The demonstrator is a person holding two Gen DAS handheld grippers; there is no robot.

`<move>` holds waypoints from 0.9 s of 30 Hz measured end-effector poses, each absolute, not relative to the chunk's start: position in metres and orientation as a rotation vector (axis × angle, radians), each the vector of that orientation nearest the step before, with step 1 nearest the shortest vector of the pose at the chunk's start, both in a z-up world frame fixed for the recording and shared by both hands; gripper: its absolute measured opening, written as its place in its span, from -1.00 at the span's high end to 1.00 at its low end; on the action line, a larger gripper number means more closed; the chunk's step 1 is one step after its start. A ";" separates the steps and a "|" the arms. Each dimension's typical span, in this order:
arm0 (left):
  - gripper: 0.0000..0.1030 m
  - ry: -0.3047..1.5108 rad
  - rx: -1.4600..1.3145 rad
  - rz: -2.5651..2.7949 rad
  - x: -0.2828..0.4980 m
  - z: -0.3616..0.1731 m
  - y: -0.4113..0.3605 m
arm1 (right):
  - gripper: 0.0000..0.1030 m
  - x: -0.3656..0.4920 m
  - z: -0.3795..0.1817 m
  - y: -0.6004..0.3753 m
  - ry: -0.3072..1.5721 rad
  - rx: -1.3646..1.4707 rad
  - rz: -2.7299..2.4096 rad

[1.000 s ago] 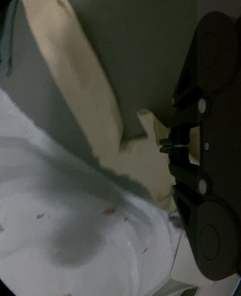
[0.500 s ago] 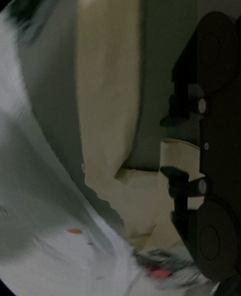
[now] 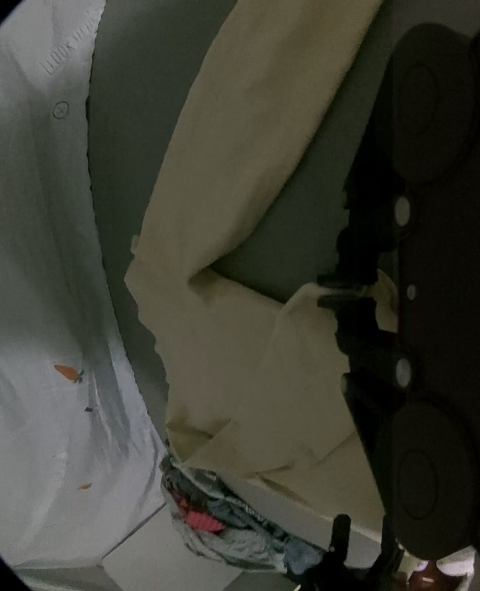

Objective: Fold clothes

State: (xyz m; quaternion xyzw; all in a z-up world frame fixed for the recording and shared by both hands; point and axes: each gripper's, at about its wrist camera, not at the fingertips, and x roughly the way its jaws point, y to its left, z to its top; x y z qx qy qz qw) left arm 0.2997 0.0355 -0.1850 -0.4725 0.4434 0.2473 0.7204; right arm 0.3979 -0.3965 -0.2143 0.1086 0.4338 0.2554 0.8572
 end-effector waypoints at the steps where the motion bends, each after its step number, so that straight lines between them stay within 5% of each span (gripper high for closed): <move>1: -1.00 0.980 -1.058 0.558 0.301 -0.185 0.036 | 0.91 0.401 -0.212 -0.402 0.902 0.239 0.535; 12: -1.00 1.097 -0.834 0.630 0.334 -0.182 0.007 | 0.91 0.443 -0.150 -0.464 0.624 0.239 0.329; 19: -1.00 1.266 -0.517 0.649 0.371 -0.189 -0.029 | 0.89 0.466 -0.197 -0.489 0.821 0.182 0.156; 27: -1.00 1.278 -0.520 0.647 0.376 -0.187 -0.026 | 0.31 0.435 -0.195 -0.495 0.841 0.442 0.020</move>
